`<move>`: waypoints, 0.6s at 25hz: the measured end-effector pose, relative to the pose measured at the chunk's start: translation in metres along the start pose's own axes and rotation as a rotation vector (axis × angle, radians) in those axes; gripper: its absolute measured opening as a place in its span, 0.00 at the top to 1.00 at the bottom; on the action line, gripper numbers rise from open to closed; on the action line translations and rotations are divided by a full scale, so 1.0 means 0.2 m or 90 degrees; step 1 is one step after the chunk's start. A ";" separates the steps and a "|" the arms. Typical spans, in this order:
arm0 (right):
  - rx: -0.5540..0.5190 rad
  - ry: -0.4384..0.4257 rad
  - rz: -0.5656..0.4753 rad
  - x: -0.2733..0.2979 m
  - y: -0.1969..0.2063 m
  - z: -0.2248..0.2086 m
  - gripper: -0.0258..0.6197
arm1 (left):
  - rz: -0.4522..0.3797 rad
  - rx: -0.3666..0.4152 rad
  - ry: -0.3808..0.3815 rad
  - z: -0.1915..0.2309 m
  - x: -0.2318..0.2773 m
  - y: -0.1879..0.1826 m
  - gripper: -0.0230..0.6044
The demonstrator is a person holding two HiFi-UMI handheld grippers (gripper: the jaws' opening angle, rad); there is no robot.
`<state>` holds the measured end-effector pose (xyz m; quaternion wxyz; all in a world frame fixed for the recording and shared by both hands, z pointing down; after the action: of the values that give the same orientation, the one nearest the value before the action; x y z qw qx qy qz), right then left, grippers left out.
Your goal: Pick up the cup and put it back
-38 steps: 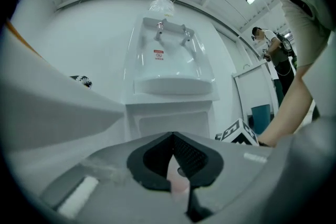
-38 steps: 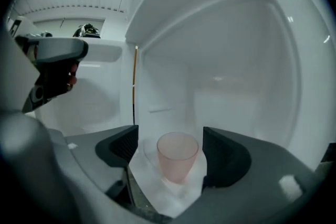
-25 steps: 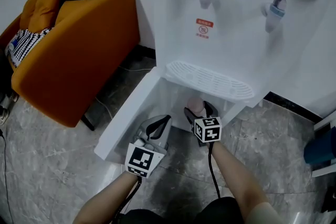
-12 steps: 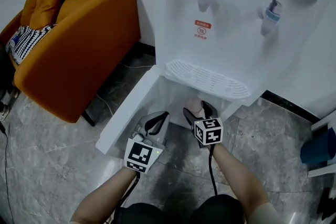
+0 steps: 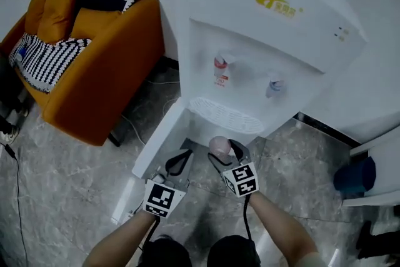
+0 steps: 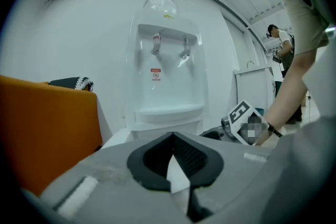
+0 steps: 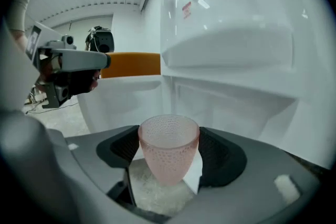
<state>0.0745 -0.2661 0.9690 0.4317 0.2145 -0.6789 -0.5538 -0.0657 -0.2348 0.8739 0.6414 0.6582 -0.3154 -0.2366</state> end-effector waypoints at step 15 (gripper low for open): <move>0.001 -0.013 -0.033 -1.00 -1.47 0.36 0.40 | 0.000 0.066 0.071 -0.16 -0.42 -1.21 0.96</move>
<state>0.0674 -0.1579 0.6224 0.4101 0.2270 -0.6780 -0.5662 -0.0744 -0.1572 0.6275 0.6229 0.7028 -0.2910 -0.1827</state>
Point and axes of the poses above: the fingertips, and each gripper's own axes: x forward along the fingers, z to its left, y out of its underside, the point moved 4 cm from there along -x, backward along the fingers, and after that the axes turned 8 degrees about -z, right-handed, at the moved point
